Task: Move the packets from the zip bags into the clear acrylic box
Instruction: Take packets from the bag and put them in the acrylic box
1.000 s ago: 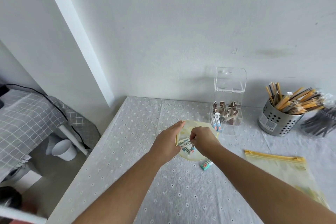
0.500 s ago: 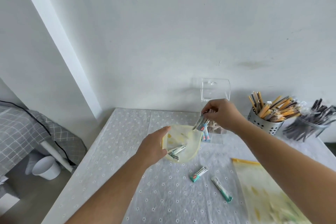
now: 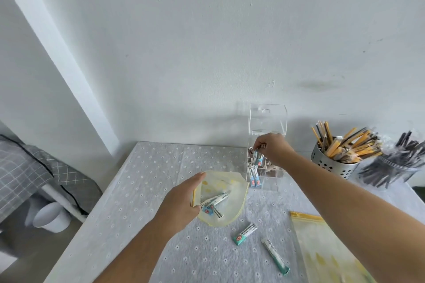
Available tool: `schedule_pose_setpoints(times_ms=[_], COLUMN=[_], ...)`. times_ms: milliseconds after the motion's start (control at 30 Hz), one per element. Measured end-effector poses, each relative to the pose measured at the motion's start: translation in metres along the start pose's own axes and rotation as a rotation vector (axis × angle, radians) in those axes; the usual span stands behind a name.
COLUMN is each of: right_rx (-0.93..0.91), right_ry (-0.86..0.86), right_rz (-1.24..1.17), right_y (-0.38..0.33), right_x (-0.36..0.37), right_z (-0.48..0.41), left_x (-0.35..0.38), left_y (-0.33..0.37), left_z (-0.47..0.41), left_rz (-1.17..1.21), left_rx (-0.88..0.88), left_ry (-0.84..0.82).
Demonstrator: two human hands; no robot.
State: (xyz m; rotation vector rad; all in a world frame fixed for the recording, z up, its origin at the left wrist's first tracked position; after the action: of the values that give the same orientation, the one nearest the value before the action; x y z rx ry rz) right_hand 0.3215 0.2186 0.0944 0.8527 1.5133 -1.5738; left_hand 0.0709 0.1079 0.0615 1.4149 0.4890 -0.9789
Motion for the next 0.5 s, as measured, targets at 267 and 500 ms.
schedule_pose_setpoints(times_ms=[267, 500], right_rx=[-0.015, 0.02], right_ry=[-0.176, -0.056], right_rz=[0.06, -0.108], right_y=[0.011, 0.019], right_x=[0.035, 0.026], right_z=[-0.013, -0.003], left_x=[0.002, 0.0], left_y=[-0.001, 0.0], left_z=[-0.001, -0.005], left_rz=[-0.002, 0.01], left_rx=[-0.014, -0.029], left_ry=[0.0, -0.024])
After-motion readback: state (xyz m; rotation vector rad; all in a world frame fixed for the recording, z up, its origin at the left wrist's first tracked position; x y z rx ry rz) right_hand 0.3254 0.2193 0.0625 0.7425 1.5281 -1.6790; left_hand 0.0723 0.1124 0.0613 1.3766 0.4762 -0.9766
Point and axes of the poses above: each hand's wrist, its own z-axis away from the middle knuckle, its own x-axis out of the palm, y = z × x, the point moved 8 cm from there along -z, towards the middle knuckle, and after that the axes turned 4 degrees about -y, right-handed, at the moved point
